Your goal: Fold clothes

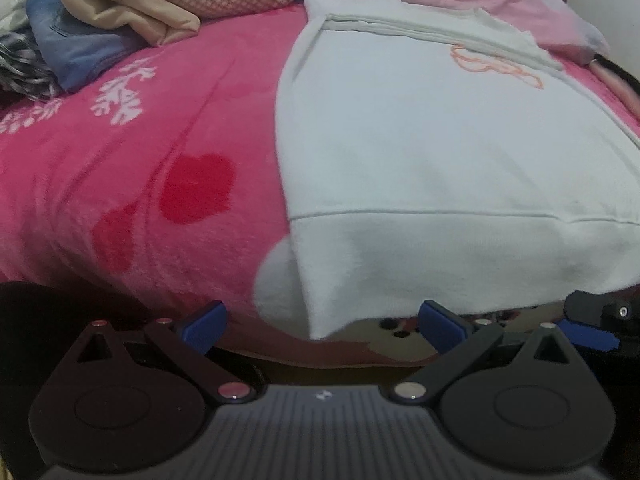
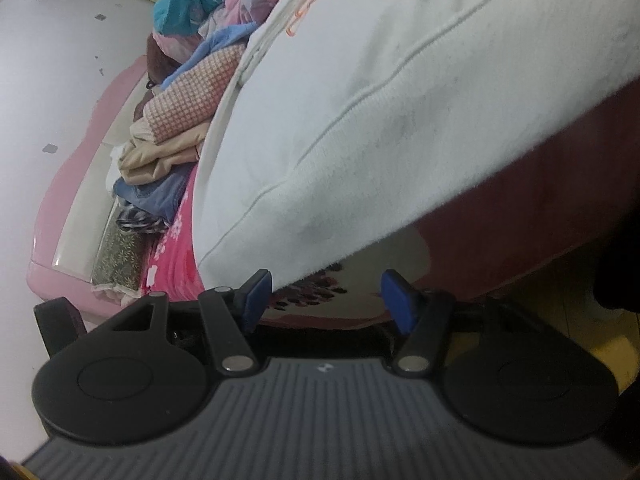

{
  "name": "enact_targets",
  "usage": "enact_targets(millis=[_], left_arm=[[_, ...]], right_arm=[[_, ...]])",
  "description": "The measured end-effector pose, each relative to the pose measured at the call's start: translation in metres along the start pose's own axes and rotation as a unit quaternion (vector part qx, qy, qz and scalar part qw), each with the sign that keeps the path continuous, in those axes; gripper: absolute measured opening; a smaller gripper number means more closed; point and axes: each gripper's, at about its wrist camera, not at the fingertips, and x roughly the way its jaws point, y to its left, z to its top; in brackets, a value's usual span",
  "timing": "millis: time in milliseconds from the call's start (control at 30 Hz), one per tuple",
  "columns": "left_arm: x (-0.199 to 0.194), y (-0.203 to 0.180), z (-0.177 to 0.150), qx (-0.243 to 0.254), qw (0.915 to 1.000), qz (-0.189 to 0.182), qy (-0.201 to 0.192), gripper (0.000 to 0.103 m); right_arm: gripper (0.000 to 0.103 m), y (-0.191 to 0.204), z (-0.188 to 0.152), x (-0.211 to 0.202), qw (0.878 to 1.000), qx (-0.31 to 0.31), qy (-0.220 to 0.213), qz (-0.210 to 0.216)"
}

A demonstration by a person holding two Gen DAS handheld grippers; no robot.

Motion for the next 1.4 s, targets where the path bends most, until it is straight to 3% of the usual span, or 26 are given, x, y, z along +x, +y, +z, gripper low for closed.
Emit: enact_targets(millis=[1000,1133,1267,1400], left_arm=[[0.005,-0.001,0.001,0.008,0.9997,0.012,0.018,0.102],[-0.001,0.003,-0.001,0.016,0.9999,-0.006,-0.002,0.102],[-0.019,0.013,-0.006,0.028,0.9966,-0.049,-0.060,0.102],[-0.023,0.019,-0.007,0.032,0.9922,-0.089,-0.081,0.102]], right_arm=[[0.061,0.004,-0.005,0.016,1.000,0.009,0.021,0.001],[0.062,0.003,-0.006,0.016,1.000,0.007,0.022,-0.002],[0.062,0.002,-0.005,0.014,1.000,0.005,0.018,-0.009],[0.062,0.002,-0.004,0.011,1.000,0.005,0.006,-0.019]])
